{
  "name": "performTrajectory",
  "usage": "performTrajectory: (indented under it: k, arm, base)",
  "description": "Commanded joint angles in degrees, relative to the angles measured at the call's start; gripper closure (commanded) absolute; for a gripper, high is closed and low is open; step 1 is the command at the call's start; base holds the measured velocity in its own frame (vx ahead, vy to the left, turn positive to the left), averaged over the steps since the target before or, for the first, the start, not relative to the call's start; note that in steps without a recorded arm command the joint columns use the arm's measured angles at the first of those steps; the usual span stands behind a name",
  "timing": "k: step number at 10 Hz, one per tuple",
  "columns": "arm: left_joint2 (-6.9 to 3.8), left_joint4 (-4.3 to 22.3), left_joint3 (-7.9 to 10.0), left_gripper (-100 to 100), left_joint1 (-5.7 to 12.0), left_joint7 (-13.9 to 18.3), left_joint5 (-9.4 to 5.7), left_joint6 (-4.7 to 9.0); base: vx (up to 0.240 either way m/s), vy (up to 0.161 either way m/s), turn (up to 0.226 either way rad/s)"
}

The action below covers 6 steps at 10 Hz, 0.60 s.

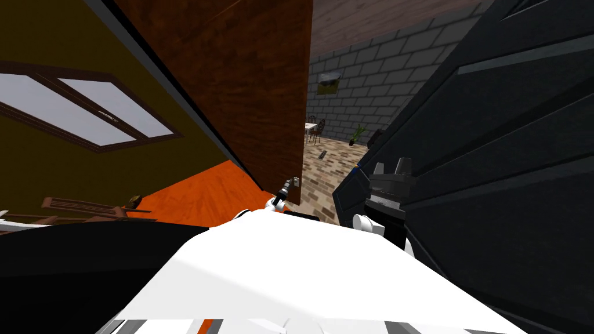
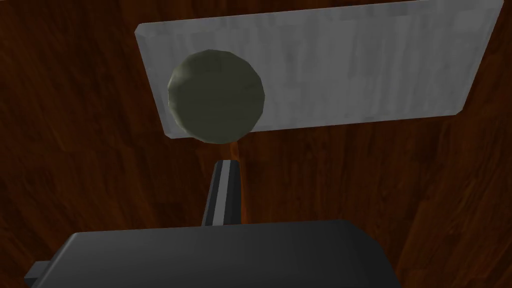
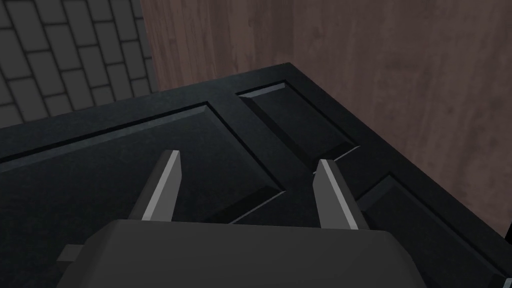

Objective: Push the door open

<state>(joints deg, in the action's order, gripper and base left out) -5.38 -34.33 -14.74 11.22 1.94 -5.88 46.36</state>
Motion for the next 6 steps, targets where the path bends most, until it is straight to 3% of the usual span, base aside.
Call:
performTrajectory:
  k: [1, 6]
  arm:
    - [0.11, -0.15, -0.06, -100, -0.11, 0.10, -0.08, -0.08]
    - [0.90, -0.65, -0.28, -100, -0.48, 0.44, -0.35, -0.33]
  base:
    - [-0.051, -0.019, 0.052]
    - [-0.209, -0.022, 0.037]
